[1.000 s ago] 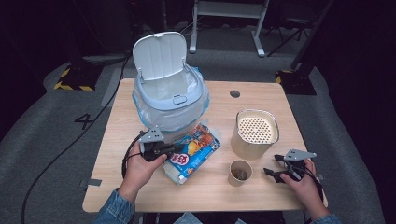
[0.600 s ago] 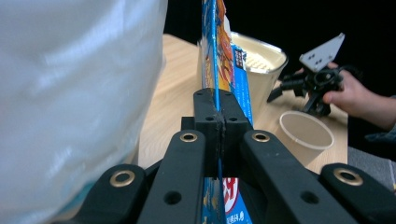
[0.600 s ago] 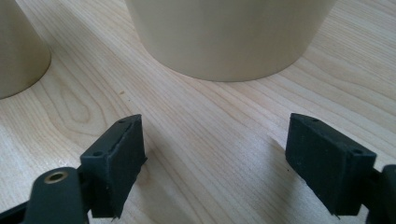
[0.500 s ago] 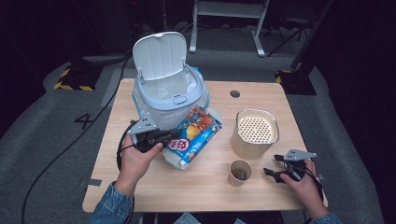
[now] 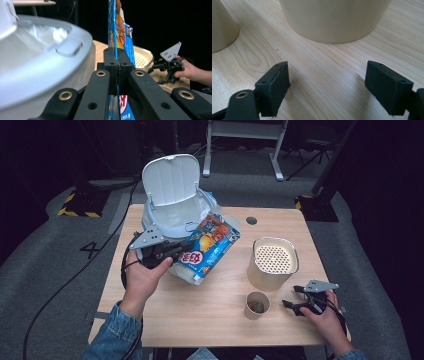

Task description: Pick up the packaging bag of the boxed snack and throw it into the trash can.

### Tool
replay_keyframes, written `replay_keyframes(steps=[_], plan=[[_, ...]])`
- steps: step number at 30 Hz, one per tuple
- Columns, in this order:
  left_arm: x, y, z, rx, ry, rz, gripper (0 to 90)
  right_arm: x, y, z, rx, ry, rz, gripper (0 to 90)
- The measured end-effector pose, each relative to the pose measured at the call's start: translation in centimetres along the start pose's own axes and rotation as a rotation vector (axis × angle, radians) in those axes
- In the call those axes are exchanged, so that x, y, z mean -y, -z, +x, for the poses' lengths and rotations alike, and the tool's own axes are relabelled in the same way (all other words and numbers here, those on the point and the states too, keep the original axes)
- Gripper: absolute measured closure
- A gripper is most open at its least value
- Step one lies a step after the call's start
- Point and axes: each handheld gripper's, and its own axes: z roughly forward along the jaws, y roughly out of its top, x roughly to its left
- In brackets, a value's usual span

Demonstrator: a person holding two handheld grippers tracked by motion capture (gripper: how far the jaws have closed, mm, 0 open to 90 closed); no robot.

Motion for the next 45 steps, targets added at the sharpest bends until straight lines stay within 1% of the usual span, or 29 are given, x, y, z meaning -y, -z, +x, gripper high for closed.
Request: replay_keyframes(steps=[6, 7, 9, 10, 12, 13, 14, 15, 18, 21, 26, 27, 29, 37, 40, 43, 45], plan=[[-2.2, 0.5, 0.1, -0.006, -0.029, -0.034, 89.2, 0.0, 0.0, 0.0, 0.000, 0.000, 0.000, 20.0], [-2.2, 0.5, 0.1, -0.006, -0.029, -0.034, 89.2, 0.0, 0.0, 0.0, 0.000, 0.000, 0.000, 20.0], [-3.3, 0.7, 0.3, -0.015, -0.034, -0.046, 89.2, 0.0, 0.0, 0.0, 0.000, 0.000, 0.000, 19.9], [-3.3, 0.7, 0.3, -0.015, -0.034, -0.046, 89.2, 0.0, 0.0, 0.0, 0.000, 0.000, 0.000, 19.9], [-4.0, 0.9, 0.5, -0.019, -0.036, -0.061, 89.2, 0.0, 0.0, 0.0, 0.000, 0.000, 0.000, 19.9], [-4.5, 1.0, 0.5, -0.028, -0.042, -0.068, 89.2, 0.0, 0.0, 0.0, 0.000, 0.000, 0.000, 19.9], [-4.5, 1.0, 0.5, -0.028, -0.042, -0.068, 89.2, 0.0, 0.0, 0.0, 0.000, 0.000, 0.000, 19.9], [-5.0, 1.2, 0.5, -0.036, -0.045, -0.089, 89.2, 0.0, 0.0, 0.0, 0.000, -0.001, 0.000, 19.9], [-5.6, 1.4, 0.5, -0.037, -0.043, -0.117, 89.2, 0.0, 0.0, 0.0, 0.000, 0.000, 0.000, 19.9], [-6.1, 1.4, 0.5, -0.040, -0.038, -0.129, 89.2, 0.0, 0.0, 0.0, 0.000, 0.000, 0.000, 19.9], [-7.6, 1.5, 0.9, -0.066, -0.043, -0.152, 89.2, 0.0, 0.0, 0.0, 0.000, 0.000, 0.000, 19.9], [-7.6, 1.5, 0.9, -0.066, -0.043, -0.152, 89.2, 0.0, 0.0, 0.0, 0.000, 0.000, 0.000, 19.9], [-8.4, 1.7, 1.2, -0.079, -0.041, -0.168, 89.2, 0.0, 0.0, 0.0, 0.000, 0.000, 0.000, 19.9], [-10.7, 1.8, 1.9, -0.121, -0.055, -0.198, 89.2, 0.0, 0.0, 0.0, 0.000, 0.000, 0.000, 19.9], [-11.3, 1.5, 2.3, -0.132, -0.058, -0.201, 89.2, 0.0, 0.0, 0.0, 0.000, 0.000, 0.000, 19.9], [-11.8, 1.2, 2.8, -0.146, -0.073, -0.203, 89.2, 0.0, 0.0, 0.0, 0.000, 0.000, 0.000, 19.9], [-11.9, 1.1, 3.1, -0.156, -0.069, -0.215, 89.1, 0.0, 0.0, 0.0, 0.000, 0.000, 0.000, 19.9]])
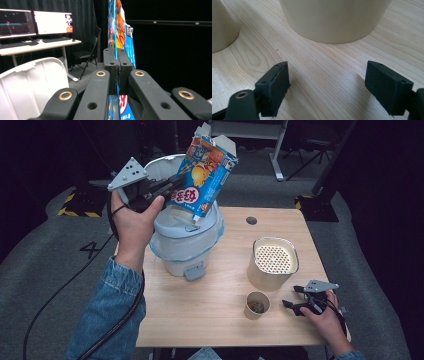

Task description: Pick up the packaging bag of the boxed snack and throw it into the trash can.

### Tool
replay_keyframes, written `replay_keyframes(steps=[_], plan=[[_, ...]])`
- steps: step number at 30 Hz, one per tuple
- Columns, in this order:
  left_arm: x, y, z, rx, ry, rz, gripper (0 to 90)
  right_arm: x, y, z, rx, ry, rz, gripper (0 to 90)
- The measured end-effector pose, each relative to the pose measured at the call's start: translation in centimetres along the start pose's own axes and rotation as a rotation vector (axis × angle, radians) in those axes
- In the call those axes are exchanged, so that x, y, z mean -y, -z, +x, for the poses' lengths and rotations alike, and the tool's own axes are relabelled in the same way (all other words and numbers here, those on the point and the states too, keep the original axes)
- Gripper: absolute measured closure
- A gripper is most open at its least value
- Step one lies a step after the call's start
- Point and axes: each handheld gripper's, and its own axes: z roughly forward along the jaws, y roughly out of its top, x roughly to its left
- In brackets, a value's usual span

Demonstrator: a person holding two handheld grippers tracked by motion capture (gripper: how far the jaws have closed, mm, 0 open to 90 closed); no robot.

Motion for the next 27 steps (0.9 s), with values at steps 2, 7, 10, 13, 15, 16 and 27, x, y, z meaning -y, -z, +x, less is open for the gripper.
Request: replay_keyframes(steps=[2, 7, 10, 13, 15, 16, 27], plan=[[0.0, -0.3, 0.5, -0.006, 0.002, -0.005, 89.1, 0.0, 0.0, 0.0, 0.001, -0.001, -0.001, 19.9], [0.4, -1.0, 1.6, -0.033, 0.005, 0.004, 89.1, 0.0, 0.0, 0.0, 0.002, -0.001, -0.001, 20.0], [0.8, -1.4, 2.3, -0.069, 0.004, 0.001, 89.1, 0.0, 0.0, 0.0, 0.002, -0.002, -0.001, 20.0], [1.2, -1.7, 2.7, -0.082, 0.014, -0.006, 89.1, 0.0, 0.0, 0.0, 0.003, -0.002, -0.001, 20.0], [1.4, -2.1, 3.0, -0.091, 0.016, 0.001, 89.1, 0.0, 0.0, 0.0, 0.002, -0.002, -0.001, 20.0], [1.6, -2.2, 3.2, -0.096, 0.018, 0.006, 89.0, 0.0, 0.0, 0.0, 0.002, -0.002, -0.001, 20.0], [3.0, -3.7, 4.0, -0.127, 0.044, 0.057, 89.0, 0.0, 0.0, 0.0, 0.003, -0.002, -0.001, 20.0]])
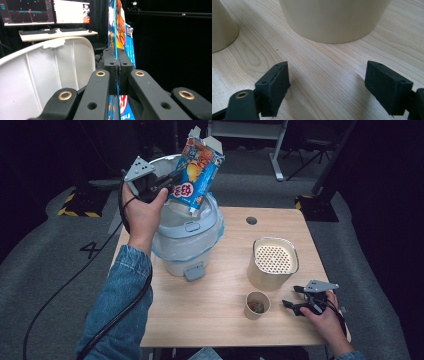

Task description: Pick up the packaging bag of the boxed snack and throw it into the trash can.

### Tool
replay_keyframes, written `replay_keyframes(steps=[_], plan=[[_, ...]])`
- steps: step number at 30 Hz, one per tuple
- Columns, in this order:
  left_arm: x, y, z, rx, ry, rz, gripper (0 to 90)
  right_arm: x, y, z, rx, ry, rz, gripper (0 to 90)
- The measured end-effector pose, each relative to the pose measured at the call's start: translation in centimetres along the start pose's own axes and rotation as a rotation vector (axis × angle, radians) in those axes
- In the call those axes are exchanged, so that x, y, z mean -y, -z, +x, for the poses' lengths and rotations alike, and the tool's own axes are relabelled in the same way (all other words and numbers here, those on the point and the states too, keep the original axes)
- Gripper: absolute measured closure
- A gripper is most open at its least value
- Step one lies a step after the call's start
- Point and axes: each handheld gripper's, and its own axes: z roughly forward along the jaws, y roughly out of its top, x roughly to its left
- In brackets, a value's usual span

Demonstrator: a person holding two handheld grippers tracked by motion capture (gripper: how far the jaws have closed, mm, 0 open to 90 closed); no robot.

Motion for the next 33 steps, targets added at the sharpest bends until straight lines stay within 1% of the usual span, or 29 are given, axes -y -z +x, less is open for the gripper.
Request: replay_keyframes(steps=[7, 9, 11, 14, 18, 19, 20, 21, 22, 23, 24, 25, 26, 28, 30, 32, 33], plan=[[0.8, -0.5, 0.0, -0.013, 0.015, 0.027, 88.8, 0.0, 0.0, 0.0, 0.000, 0.000, 0.000, 20.0], [0.9, -0.6, 0.0, -0.014, 0.016, 0.033, 88.7, 0.0, 0.0, 0.0, 0.000, 0.000, 0.000, 20.0], [1.1, -0.8, 0.1, -0.023, 0.009, 0.049, 88.6, 0.0, 0.0, 0.0, 0.000, 0.000, 0.000, 20.0], [1.3, -0.9, 0.1, -0.033, 0.007, 0.055, 88.4, 0.0, 0.0, 0.0, 0.000, 0.000, 0.000, 20.0], [1.5, -1.0, 0.1, -0.034, 0.012, 0.058, 88.0, 0.0, 0.0, 0.0, 0.000, 0.000, 0.000, 20.0], [1.7, -1.0, 0.1, -0.027, 0.013, 0.066, 87.6, 0.0, 0.0, 0.0, 0.000, -0.001, 0.000, 20.0], [1.7, -1.0, 0.1, -0.027, 0.013, 0.066, 85.0, 0.0, 0.0, 0.0, 0.000, 0.000, 0.000, 20.0], [1.7, -1.3, 0.1, -0.002, 0.010, 0.116, 77.9, 0.0, 0.0, 0.0, 0.000, 0.000, 0.000, 20.0], [1.7, -1.4, 0.0, 0.010, -0.004, 0.140, 65.5, 0.0, 0.0, 0.0, 0.000, 0.000, 0.000, 20.0], [1.6, -1.3, -0.1, 0.016, -0.023, 0.166, 50.6, 0.0, 0.0, 0.0, 0.000, -0.001, 0.000, 20.0], [1.5, -1.1, -0.2, 0.005, -0.040, 0.174, 41.5, 0.0, 0.0, 0.0, 0.000, 0.000, 0.000, 20.0], [1.5, -1.1, -0.2, 0.005, -0.040, 0.174, 35.6, 0.0, 0.0, 0.0, 0.000, 0.000, 0.000, 20.0], [1.2, -0.3, -0.2, -0.008, -0.054, 0.172, 33.9, 0.0, 0.0, 0.0, 0.000, 0.000, 0.000, 20.0], [1.1, 0.5, -0.2, 0.000, -0.043, 0.161, 33.3, 0.0, 0.0, 0.0, 0.000, 0.000, 0.000, 20.0], [1.0, 1.2, -0.3, -0.009, -0.057, 0.167, 32.7, 0.0, 0.0, 0.0, 0.000, 0.000, 0.000, 20.0], [1.1, 1.8, -0.4, -0.003, -0.064, 0.178, 32.9, 0.0, 0.0, 0.0, 0.000, 0.000, 0.000, 20.0], [1.1, 1.8, -0.4, -0.003, -0.064, 0.178, 32.9, 0.0, 0.0, 0.0, 0.000, 0.000, 0.000, 20.0]])
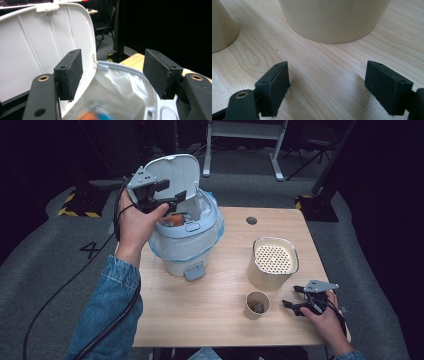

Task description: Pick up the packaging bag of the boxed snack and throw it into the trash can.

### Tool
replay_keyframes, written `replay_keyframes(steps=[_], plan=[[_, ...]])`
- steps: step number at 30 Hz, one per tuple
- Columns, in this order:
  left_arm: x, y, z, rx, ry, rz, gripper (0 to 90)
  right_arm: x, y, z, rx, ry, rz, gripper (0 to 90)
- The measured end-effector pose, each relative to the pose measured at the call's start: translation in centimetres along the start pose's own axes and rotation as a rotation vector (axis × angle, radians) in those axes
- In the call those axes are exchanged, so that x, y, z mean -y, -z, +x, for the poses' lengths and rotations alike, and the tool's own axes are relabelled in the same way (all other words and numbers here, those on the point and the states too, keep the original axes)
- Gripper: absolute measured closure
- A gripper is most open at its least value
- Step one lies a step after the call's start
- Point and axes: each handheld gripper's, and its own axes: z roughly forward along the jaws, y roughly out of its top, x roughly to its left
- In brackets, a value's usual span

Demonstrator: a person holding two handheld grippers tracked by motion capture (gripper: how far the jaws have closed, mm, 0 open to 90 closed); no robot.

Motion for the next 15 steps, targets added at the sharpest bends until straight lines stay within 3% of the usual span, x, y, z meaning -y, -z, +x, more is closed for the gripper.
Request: replay_keyframes(steps=[4, 8, 15], plan=[[0.6, 1.5, -0.7, 0.042, -0.028, 0.021, 33.5, 0.0, 0.0, 0.0, 0.000, 0.000, 0.000, 20.0], [1.0, 2.5, -1.4, 0.078, -0.027, 0.024, 33.4, 0.0, 0.0, 0.0, 0.000, 0.000, 0.000, 20.0], [2.3, 4.6, -3.7, 0.145, -0.071, 0.060, 33.4, 0.0, 0.0, 0.0, 0.000, 0.000, 0.000, 20.0]])
